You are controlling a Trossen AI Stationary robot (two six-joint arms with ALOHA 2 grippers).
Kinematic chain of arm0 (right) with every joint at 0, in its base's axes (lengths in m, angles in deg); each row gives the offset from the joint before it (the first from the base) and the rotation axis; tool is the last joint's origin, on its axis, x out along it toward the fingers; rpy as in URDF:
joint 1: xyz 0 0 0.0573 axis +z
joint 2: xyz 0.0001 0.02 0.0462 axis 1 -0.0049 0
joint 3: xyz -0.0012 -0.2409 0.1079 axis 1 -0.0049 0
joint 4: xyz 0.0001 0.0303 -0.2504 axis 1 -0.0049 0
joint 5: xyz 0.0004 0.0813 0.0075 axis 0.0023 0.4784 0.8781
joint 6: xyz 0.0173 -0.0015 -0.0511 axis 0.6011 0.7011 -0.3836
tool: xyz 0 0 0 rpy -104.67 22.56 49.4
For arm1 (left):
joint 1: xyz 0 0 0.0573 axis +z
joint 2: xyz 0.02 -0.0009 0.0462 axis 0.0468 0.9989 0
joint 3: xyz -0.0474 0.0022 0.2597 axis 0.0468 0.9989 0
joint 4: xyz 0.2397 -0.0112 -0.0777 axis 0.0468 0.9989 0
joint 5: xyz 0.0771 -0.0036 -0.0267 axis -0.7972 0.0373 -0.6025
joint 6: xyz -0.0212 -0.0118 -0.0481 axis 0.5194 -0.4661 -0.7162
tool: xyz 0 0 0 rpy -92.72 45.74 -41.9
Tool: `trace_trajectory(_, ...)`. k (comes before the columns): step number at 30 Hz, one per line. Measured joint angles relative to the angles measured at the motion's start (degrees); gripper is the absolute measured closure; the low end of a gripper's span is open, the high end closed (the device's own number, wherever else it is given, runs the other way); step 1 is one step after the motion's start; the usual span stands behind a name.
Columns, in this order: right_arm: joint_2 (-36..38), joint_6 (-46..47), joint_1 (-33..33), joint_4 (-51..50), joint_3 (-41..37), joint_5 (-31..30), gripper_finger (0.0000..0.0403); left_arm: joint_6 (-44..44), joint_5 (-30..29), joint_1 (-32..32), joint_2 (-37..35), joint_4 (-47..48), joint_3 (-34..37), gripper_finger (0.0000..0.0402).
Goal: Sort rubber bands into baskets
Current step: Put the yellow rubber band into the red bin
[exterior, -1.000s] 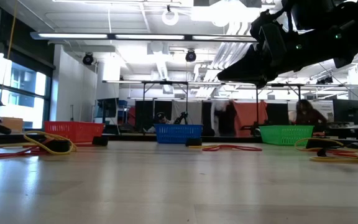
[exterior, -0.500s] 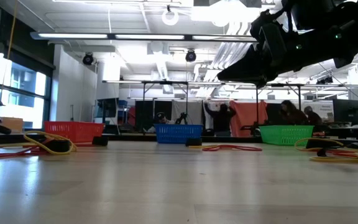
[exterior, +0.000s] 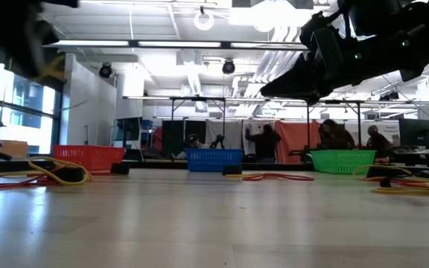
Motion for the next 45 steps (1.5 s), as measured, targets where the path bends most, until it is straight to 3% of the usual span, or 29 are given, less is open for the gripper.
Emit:
trace_trajectory(10,0.0,0.0,0.0,-0.4,0.0,0.0,0.0403,18.0,-3.2,25.8,-8.4,0.0,0.0,0.0401)
trace_trajectory(20,0.0,0.1,0.0,-0.5,0.0,0.0,0.0403,36.0,-0.2,55.4,-8.7,-1.4,0.0,0.0401)
trace_trajectory(25,0.0,0.2,0.0,-1.0,0.0,0.0,0.0403,42.9,2.1,67.0,-8.3,-2.6,0.0,0.0401)
trace_trajectory(36,0.0,0.6,0.0,-1.4,0.0,0.0,0.0403,50.7,7.5,83.7,0.5,-7.8,0.0,0.0401)
trace_trajectory(45,0.0,0.5,0.0,-1.6,0.0,0.0,0.0403,52.9,10.4,89.8,10.6,-10.4,0.0,0.0399)
